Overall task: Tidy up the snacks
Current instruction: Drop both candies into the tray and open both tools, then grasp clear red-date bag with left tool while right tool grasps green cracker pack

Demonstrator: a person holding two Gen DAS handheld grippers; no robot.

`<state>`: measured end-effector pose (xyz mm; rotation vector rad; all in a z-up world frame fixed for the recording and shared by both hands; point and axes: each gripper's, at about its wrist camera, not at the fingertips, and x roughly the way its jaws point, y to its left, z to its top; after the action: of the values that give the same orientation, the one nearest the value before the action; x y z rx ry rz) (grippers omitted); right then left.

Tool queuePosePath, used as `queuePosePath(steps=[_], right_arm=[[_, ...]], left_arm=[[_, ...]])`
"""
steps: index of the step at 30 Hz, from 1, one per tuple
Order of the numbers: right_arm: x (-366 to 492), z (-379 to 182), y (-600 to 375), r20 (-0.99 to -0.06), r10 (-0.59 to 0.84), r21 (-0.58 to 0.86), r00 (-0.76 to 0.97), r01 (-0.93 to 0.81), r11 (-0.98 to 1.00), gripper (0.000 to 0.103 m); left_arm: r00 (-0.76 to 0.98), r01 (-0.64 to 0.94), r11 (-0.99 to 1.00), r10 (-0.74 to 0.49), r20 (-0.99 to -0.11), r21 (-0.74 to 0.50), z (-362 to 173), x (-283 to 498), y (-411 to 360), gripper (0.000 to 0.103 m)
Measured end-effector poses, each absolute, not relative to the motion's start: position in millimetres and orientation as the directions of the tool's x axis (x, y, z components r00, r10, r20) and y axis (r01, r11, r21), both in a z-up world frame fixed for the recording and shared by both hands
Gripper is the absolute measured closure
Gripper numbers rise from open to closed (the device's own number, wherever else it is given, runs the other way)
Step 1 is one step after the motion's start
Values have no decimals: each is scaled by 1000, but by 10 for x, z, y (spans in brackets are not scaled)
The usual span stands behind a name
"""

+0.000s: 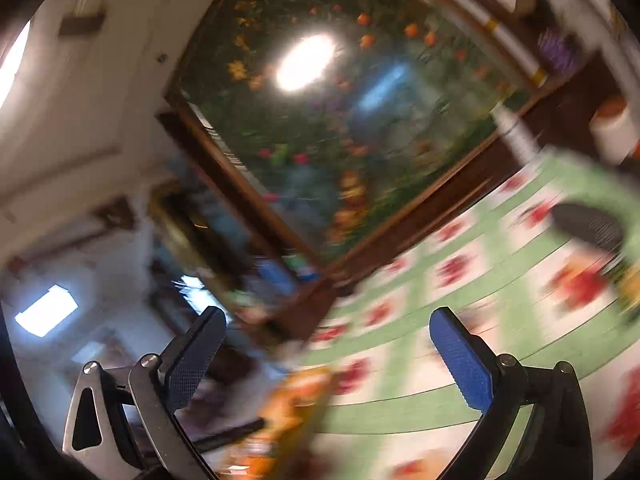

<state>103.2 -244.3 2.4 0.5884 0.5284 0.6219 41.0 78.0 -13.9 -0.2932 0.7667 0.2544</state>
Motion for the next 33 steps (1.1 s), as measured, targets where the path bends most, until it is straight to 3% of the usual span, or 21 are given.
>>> queuePosePath(steps=[2,4,10,19,30,32,33], right_arm=[[1334,-165,-2542,-474,649,628,596,-288,723,0],[1446,-326,-2687,-574,544,554,612,-199,809,1],[1723,-713,-2832,-761,275,291,588,-70,954,1],[2178,-987,-3043,-838,128,139,530,-19,990,7],[2414,-1305,-2885,-864,-3,-31,503,-47,998,5],[2446,-1303,-2878,-863,-3,-32,506,-50,998,5],[2454,-1305,-2880,-861,-2,-33,508,-51,998,5]], left_arm=[[692,-272,948,74,-718,-164,-130,608,554,33],[694,-212,968,53,-718,-132,-119,797,313,33],[680,-90,996,50,-731,-15,-169,1247,-213,33],[617,14,1000,-26,-787,-21,-402,2009,-510,33],[515,42,999,1,-857,27,-912,2616,-647,33],[514,63,997,0,-858,37,-980,2657,-709,28],[518,69,997,0,-855,42,-989,2669,-729,22]])
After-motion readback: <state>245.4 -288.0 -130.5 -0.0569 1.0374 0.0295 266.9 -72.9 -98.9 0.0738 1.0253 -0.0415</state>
